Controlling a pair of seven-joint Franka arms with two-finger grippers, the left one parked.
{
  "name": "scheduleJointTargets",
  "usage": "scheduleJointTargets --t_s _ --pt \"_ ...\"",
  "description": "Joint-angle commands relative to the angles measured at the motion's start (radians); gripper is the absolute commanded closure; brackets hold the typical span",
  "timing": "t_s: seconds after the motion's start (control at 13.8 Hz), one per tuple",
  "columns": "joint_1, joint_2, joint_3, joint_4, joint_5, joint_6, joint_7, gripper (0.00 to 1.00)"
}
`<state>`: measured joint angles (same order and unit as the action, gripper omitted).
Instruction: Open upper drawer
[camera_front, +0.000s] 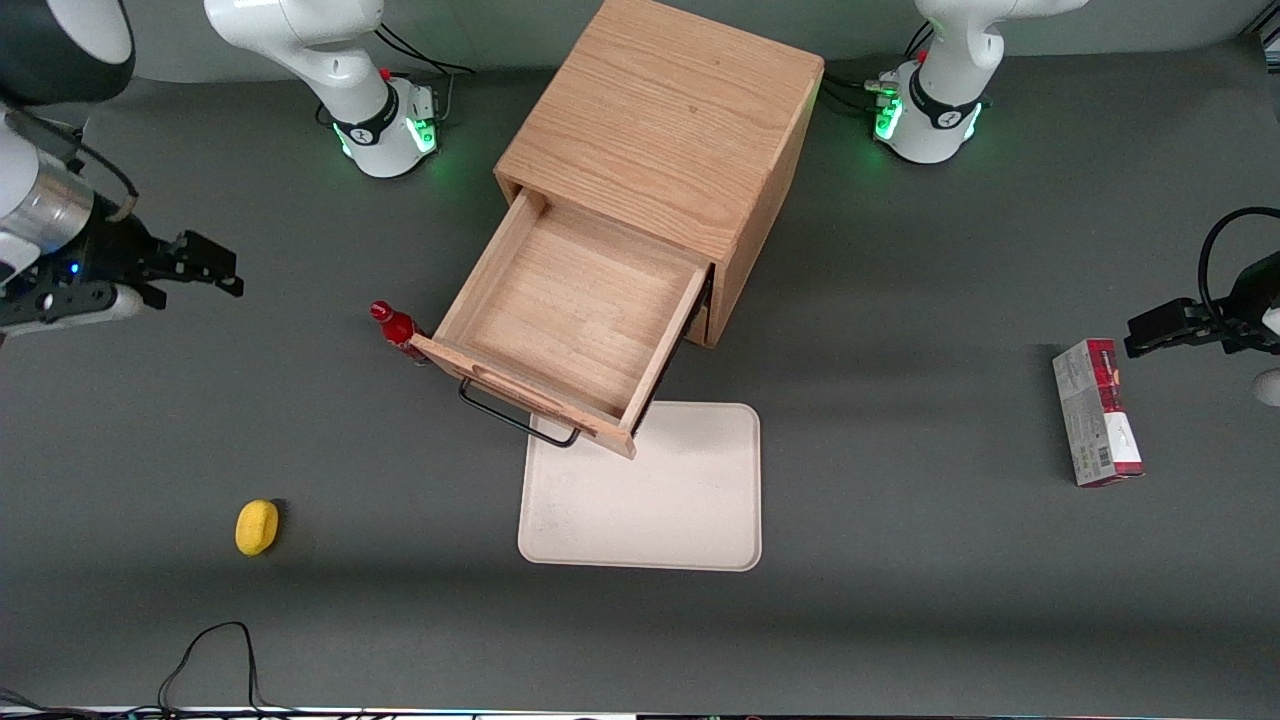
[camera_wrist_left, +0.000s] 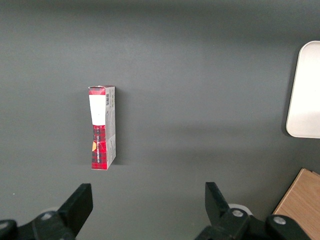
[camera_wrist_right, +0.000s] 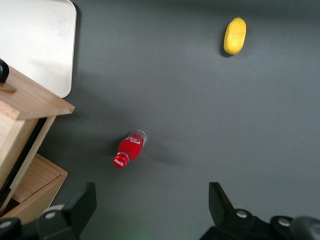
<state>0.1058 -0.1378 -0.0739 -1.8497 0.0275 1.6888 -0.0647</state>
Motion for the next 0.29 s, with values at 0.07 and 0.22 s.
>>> scheduleJointTargets --t_s 0.07,0.22 --pt "0.008 0.006 0.005 -0.007 -0.046 0.031 0.037 0.00" --pt "0.003 0.018 0.002 0.006 -0.049 0.029 0.046 0.00"
